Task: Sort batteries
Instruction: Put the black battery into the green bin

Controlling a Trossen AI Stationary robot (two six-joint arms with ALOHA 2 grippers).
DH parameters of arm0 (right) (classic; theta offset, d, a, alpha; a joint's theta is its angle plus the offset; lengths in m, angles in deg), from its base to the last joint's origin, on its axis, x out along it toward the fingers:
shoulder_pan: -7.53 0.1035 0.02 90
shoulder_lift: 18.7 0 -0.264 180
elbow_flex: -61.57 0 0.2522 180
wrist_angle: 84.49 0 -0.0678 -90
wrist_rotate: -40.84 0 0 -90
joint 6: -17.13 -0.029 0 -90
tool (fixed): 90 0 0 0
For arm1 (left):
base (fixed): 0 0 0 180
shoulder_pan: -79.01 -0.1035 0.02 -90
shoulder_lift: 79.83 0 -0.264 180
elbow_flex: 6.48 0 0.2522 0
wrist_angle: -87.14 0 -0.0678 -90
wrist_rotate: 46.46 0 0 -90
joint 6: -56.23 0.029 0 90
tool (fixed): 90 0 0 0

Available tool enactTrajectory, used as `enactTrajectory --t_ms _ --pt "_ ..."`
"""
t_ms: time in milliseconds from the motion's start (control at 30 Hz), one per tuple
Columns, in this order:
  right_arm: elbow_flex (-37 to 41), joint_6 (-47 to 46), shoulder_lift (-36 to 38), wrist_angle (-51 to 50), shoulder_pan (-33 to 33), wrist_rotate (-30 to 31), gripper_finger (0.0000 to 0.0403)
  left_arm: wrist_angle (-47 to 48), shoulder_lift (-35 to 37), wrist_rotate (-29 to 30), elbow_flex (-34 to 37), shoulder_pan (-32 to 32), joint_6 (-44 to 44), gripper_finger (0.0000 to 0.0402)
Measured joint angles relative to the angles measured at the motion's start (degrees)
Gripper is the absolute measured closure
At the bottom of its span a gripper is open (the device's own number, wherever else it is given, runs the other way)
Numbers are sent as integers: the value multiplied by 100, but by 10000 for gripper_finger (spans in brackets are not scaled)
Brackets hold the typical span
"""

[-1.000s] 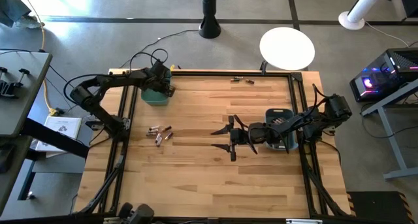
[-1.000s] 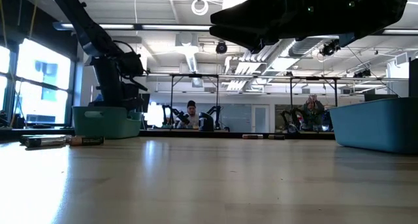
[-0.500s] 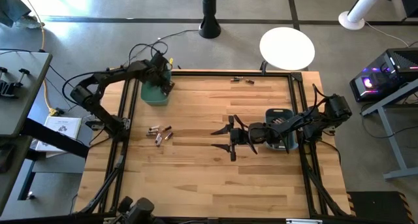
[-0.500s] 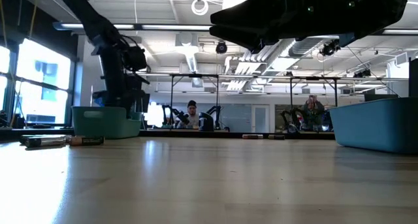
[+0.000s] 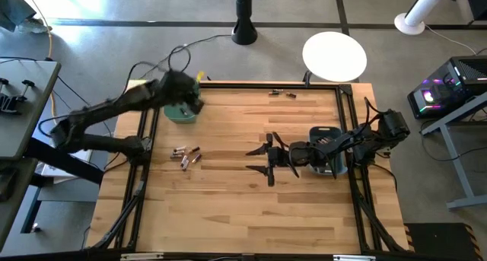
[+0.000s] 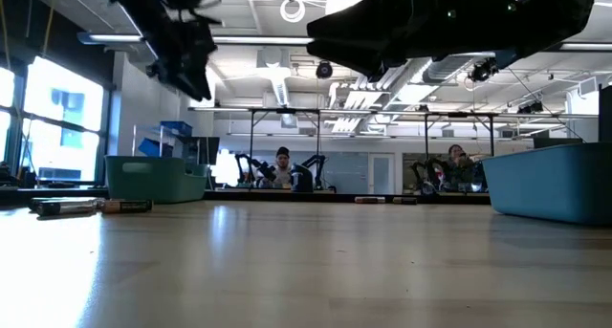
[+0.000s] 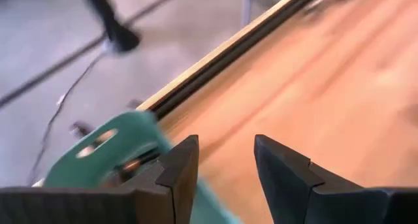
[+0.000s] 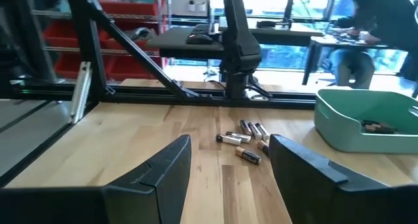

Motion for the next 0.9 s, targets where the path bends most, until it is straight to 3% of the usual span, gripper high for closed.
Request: enactTrajectory --t_ms 200,367,467,567,733,900 --pt "-348 299 -329 -198 -543 -1257 201 -833 1137 670 1071 1758 -811 266" --pt "-1398 852 -1395 -456 -900 -2508 201 -1420 1654 855 1935 3096 -1813 266" --pt "-2264 1150 -2135 -657 -1109 -2658 201 -1431 1841 1060 2223 3735 -2246 266" --pt "-3221 1109 -2802 -1142 -1376 -2749 201 -1079 1997 1718 2302 4185 -2564 266" --pt "-4680 1106 -3856 -1888 -1685 -3888 201 -506 2320 3063 2300 4628 -2739 266" --pt "-6043 1043 -4863 -2376 -1785 -4722 201 -87 2711 3837 2298 4829 -2750 266"
